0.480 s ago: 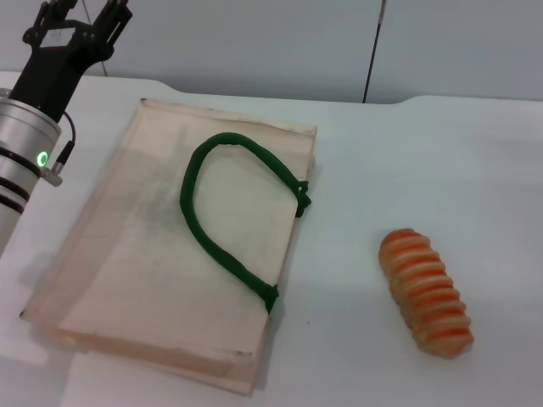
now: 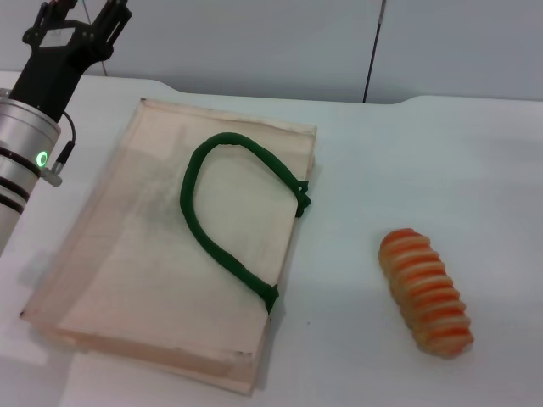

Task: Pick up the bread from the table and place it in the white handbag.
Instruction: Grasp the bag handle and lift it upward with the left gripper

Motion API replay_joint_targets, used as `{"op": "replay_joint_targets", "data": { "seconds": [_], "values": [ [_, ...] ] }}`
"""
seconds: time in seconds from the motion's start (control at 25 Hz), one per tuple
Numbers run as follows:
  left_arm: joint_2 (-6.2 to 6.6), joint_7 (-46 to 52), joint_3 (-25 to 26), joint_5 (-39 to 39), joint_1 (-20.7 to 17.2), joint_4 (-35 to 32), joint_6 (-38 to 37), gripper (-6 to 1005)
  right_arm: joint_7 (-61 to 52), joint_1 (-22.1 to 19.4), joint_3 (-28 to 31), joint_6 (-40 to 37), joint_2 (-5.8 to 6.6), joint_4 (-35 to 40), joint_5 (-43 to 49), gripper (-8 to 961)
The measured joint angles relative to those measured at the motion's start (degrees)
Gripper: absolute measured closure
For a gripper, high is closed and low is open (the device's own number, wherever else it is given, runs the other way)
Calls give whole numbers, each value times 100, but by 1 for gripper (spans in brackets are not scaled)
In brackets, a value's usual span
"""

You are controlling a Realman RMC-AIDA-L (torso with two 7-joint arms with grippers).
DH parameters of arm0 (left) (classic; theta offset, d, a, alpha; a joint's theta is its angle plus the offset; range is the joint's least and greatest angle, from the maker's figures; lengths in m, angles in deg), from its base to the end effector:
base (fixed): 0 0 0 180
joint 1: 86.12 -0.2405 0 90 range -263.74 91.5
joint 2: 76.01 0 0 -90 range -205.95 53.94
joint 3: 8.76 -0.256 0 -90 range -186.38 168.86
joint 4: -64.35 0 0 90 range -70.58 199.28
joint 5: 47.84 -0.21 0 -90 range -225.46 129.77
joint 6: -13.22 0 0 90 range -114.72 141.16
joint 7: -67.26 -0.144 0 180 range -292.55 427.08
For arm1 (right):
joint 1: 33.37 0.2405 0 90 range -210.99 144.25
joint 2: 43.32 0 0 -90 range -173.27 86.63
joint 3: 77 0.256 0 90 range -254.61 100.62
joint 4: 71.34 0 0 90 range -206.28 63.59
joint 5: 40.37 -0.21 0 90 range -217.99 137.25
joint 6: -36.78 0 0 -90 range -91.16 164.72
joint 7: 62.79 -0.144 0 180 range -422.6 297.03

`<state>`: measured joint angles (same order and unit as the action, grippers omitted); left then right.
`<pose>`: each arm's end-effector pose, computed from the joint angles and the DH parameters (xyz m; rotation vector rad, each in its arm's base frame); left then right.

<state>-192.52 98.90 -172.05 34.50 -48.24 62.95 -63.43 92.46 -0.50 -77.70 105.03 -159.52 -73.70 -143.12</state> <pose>-0.2720 0.3891 0.0325 -1.5638 -0.5475 -1.1325 0.3275 0.3672 0.0261 -1.5070 0.6618 0.8620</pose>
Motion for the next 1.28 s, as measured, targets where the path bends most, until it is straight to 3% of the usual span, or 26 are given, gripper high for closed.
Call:
{"op": "replay_joint_targets", "data": {
  "seconds": [0.2, 0.44, 0.52, 0.68, 0.92, 1.2, 1.28],
  "values": [
    [34, 393, -6, -290, 75, 85, 336, 178, -2, -2, 0, -8, 1, 6, 0, 60],
    [94, 2688, -16, -1535, 403, 997, 717, 180, -3, -13, 0, -13, 1, 16, 0, 59],
    [117, 3932, -37, -2216, 625, 1553, 937, 181, -3, -14, 0, -13, 1, 16, 0, 59],
    [211, 4993, -77, -2975, 847, 2019, 1102, 182, -3, -10, 0, -13, 7, 16, 0, 59],
    [491, 6445, -76, -4579, 1151, 2626, 923, 182, -3, -26, -2, -19, 20, 24, 0, 59],
    [520, 6922, -74, -6048, 1633, 3565, 5, 182, -3, -35, 1, -78, 28, 27, 0, 59],
    [559, 6946, -77, -6813, 1888, 3695, -236, 182, -3, -36, -1, -97, 28, 31, 0, 59]
  ]
}}
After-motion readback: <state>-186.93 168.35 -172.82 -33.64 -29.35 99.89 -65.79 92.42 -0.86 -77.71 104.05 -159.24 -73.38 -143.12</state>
